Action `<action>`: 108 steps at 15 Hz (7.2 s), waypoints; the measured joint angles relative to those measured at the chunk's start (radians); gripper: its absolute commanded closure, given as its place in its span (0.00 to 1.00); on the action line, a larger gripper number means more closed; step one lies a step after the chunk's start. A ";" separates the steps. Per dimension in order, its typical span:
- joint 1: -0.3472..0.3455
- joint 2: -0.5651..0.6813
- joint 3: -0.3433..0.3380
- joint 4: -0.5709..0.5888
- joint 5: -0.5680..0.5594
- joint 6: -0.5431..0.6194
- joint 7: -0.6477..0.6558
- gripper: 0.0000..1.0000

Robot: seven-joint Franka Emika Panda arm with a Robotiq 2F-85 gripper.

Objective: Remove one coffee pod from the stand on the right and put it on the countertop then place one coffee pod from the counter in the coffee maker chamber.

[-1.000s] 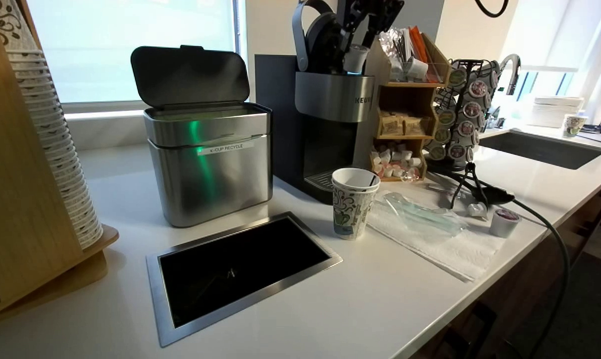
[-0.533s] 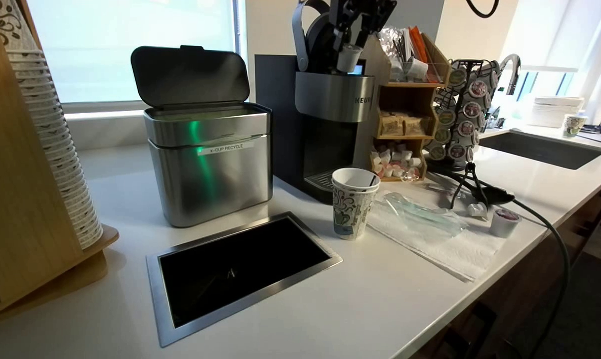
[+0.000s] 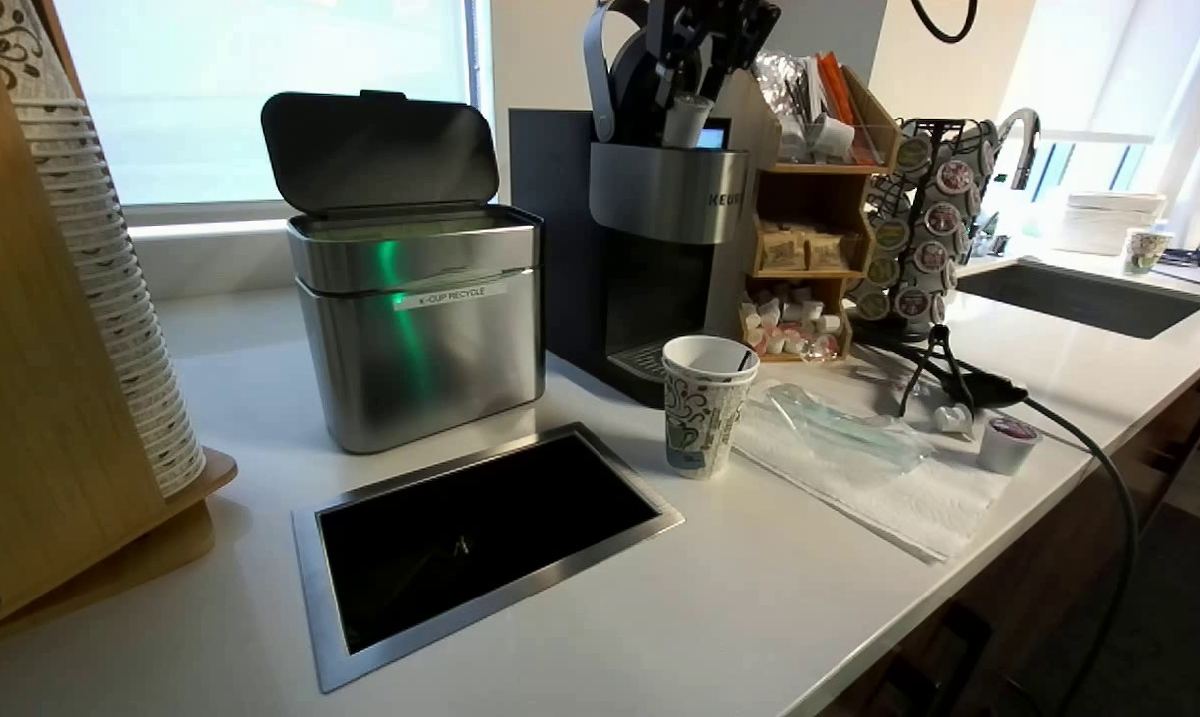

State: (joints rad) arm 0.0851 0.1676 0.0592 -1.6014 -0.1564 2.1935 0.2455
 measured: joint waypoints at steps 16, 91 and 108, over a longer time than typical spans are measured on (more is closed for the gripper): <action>0.006 -0.042 -0.001 0.017 -0.044 -0.180 -0.002 0.00; -0.014 -0.130 0.013 -0.223 -0.343 0.251 -0.432 0.96; 0.048 -0.089 0.050 -0.211 -0.611 0.119 -0.306 0.96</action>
State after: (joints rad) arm 0.1334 0.0791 0.1094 -1.8124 -0.7674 2.3127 -0.0601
